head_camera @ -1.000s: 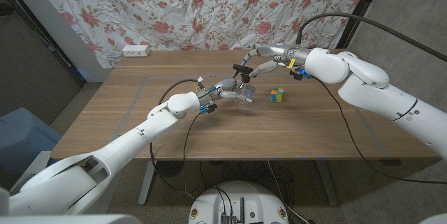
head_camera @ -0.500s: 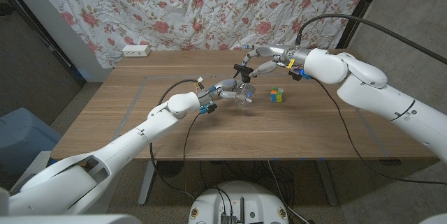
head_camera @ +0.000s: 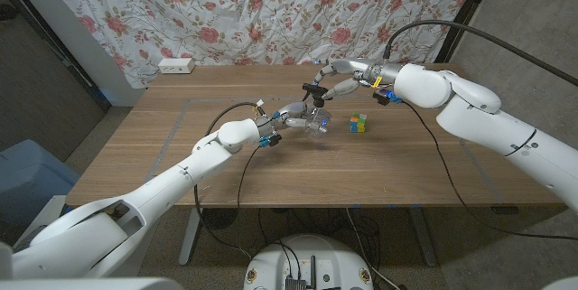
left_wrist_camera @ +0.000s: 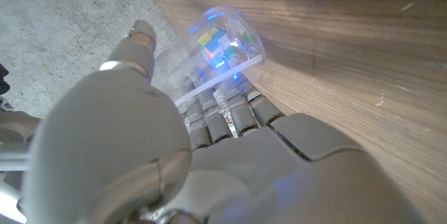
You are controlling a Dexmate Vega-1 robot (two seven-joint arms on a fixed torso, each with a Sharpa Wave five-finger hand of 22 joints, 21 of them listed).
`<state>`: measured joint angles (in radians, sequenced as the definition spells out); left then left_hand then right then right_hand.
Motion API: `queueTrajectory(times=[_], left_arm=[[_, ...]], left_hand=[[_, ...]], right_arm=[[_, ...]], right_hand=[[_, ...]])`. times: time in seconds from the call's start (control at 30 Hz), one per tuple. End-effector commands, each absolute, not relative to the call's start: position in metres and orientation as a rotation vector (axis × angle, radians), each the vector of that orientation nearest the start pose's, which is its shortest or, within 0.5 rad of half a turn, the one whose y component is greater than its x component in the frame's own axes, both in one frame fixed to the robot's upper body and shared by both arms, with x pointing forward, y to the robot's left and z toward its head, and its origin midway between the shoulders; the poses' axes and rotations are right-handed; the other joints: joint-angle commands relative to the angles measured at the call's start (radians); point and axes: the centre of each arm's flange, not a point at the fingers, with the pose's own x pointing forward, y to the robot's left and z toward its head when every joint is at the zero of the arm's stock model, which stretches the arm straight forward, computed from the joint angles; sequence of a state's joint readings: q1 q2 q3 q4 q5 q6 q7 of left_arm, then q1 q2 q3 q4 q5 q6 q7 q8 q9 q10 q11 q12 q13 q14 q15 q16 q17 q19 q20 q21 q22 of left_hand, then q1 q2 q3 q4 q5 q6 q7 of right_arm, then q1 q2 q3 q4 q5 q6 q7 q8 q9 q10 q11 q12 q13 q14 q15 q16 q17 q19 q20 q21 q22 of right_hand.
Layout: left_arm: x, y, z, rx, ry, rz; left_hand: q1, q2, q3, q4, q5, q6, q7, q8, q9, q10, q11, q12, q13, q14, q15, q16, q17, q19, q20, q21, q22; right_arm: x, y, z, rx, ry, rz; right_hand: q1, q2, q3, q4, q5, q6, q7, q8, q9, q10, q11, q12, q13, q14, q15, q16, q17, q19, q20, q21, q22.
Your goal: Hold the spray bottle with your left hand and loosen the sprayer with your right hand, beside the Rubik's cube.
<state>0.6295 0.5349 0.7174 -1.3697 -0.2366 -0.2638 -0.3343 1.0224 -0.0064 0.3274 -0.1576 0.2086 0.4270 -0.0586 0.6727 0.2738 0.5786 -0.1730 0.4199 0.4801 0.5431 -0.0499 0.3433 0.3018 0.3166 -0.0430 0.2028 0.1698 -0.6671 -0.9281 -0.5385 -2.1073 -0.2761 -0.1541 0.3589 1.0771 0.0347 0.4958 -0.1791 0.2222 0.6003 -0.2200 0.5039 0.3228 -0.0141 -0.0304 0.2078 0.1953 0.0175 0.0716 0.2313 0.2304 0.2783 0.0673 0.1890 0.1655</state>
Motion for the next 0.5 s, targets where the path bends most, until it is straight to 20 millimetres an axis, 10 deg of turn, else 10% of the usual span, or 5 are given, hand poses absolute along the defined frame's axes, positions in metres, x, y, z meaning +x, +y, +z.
queueTrajectory(times=[0.03,0.5], left_arm=[[0.6292,0.1104,-0.0189,0.661,-0.614,-0.763],[0.6302,0.1071,-0.0183,0.662,-0.615,-0.771]], left_hand=[[-0.040,0.047,0.009,-0.001,0.007,0.007,0.001,0.003,-0.002,0.011,-0.001,-0.003,0.002,0.001,-0.133,-0.004,0.002,-0.001,-0.032,-0.004,0.005],[-0.042,0.052,0.010,-0.002,0.006,0.006,0.001,0.004,-0.008,0.011,0.000,-0.008,0.003,0.001,-0.132,-0.004,0.002,-0.001,-0.032,-0.004,0.005]], right_arm=[[0.5080,-0.1637,0.1098,-1.385,-0.756,0.396],[0.5093,-0.1652,0.1110,-1.369,-0.754,0.415]], right_hand=[[0.033,0.013,0.015,-0.002,0.011,0.021,-0.002,0.012,0.008,0.012,-0.011,0.006,0.001,0.001,-0.012,0.011,0.005,0.002,-0.015,0.000,0.002],[0.077,0.049,0.026,-0.003,0.026,0.048,-0.002,0.025,0.012,0.032,-0.029,0.008,0.001,-0.006,-0.022,0.013,0.013,-0.009,-0.027,-0.003,0.002]])
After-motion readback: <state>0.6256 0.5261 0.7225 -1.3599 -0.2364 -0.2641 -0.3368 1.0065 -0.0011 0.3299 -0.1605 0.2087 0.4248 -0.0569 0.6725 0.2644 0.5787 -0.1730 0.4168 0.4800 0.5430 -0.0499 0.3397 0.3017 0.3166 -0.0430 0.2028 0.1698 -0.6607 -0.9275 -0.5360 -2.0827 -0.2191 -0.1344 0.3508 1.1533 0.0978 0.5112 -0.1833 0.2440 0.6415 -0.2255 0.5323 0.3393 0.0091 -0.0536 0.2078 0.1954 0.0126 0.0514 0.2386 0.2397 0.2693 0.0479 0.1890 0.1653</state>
